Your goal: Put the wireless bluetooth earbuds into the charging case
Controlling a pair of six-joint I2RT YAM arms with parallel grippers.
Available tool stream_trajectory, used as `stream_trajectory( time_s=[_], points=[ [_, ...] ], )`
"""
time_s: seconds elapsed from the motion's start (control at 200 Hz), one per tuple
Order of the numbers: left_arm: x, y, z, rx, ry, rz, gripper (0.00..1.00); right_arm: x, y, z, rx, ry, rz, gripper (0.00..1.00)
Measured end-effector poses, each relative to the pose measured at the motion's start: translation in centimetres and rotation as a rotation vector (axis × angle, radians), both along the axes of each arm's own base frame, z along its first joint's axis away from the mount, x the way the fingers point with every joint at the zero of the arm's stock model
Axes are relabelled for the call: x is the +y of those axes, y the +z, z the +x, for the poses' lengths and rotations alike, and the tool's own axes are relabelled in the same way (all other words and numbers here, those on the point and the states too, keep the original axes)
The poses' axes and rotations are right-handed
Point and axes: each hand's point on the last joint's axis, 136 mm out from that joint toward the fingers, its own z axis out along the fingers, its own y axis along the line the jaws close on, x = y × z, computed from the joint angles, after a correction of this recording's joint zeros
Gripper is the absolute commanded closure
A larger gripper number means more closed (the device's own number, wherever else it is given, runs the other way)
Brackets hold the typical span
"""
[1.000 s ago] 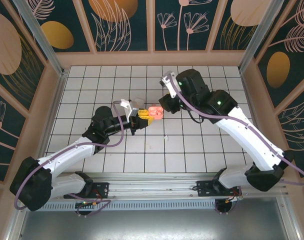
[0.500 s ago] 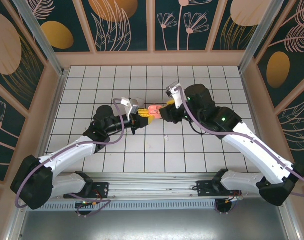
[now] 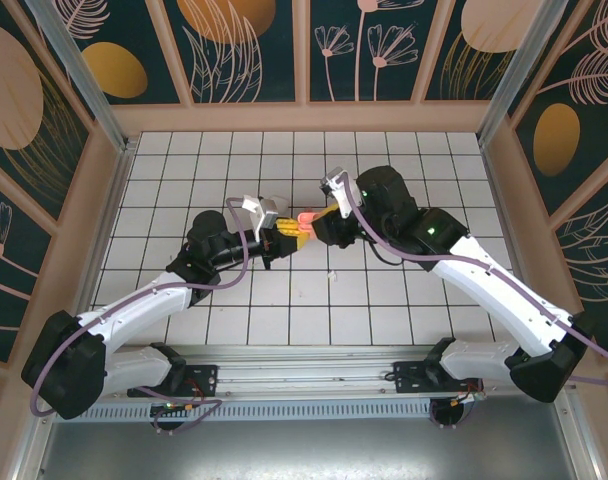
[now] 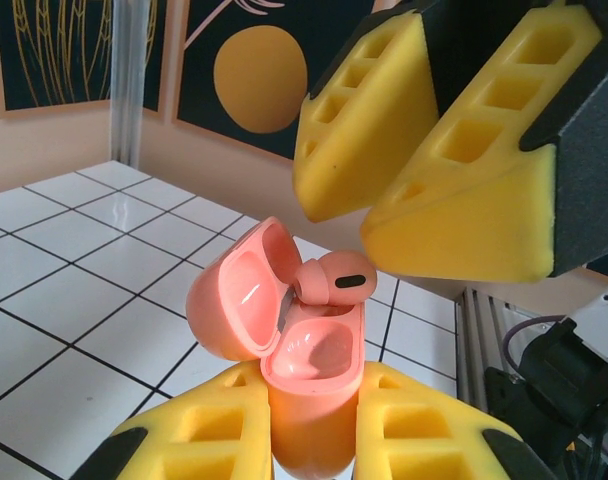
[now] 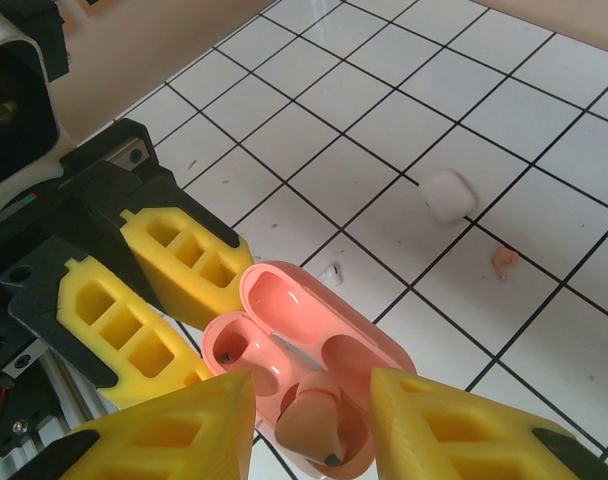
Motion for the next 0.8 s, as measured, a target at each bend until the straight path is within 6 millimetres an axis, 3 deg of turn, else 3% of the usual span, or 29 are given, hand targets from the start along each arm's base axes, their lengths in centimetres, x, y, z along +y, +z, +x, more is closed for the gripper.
stream_trajectory(
  time_s=[0.801],
  points=[
    [-0.13,0.26,-0.48,-0.009,-0.029,-0.008,1.0,-0.15,-0.38,-0.48,0.009,0.063,-0.011,0.65]
  ],
)
